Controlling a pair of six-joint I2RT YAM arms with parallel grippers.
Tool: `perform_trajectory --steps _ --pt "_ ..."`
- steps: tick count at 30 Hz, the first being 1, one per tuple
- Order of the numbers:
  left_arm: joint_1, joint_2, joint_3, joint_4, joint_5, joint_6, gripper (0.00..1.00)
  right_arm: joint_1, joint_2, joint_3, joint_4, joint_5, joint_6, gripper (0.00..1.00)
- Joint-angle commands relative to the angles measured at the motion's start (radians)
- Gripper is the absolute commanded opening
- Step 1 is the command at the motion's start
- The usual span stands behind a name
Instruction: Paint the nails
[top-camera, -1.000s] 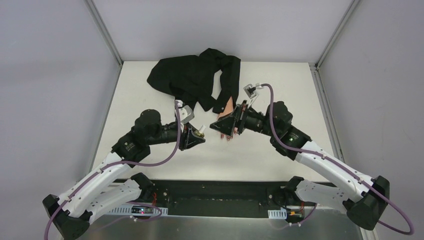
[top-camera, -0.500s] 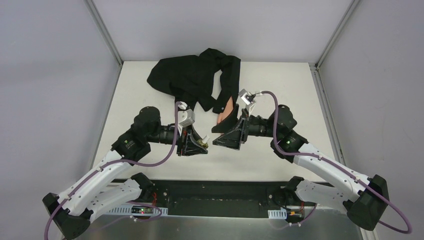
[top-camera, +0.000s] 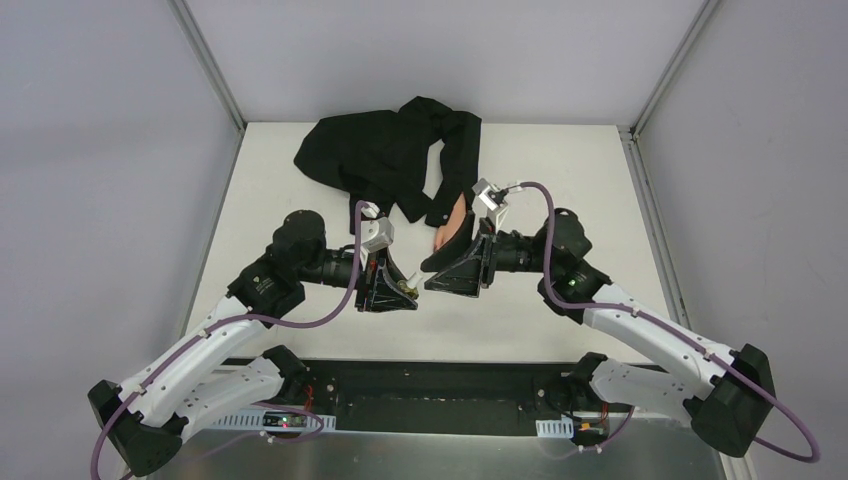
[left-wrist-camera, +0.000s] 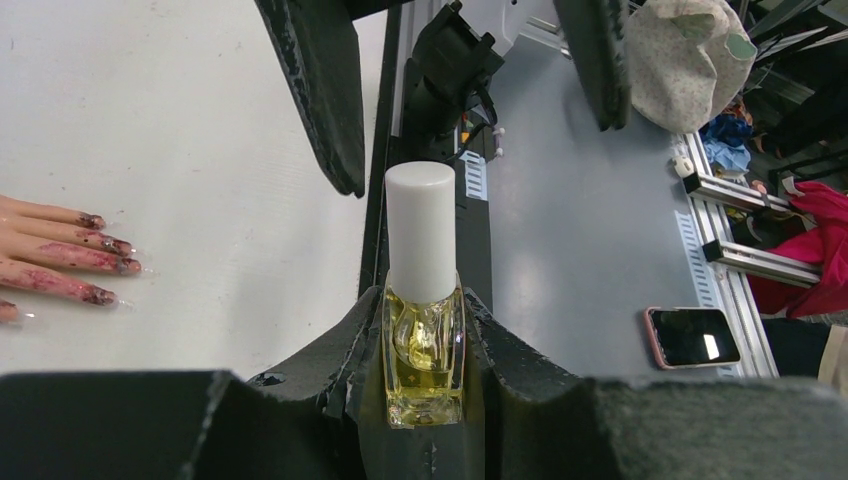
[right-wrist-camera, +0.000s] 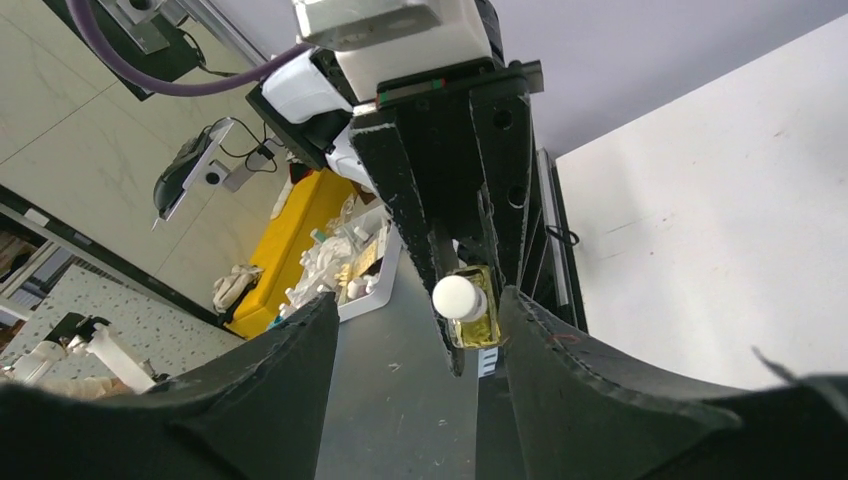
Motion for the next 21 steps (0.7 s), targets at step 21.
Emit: perform_trajectory --steps 21 --pt "-0.002 0.005 0.038 0.057 0.017 -0.012 0.0 0.004 0.1 0.081 0.069 -0.073 0.022 0.44"
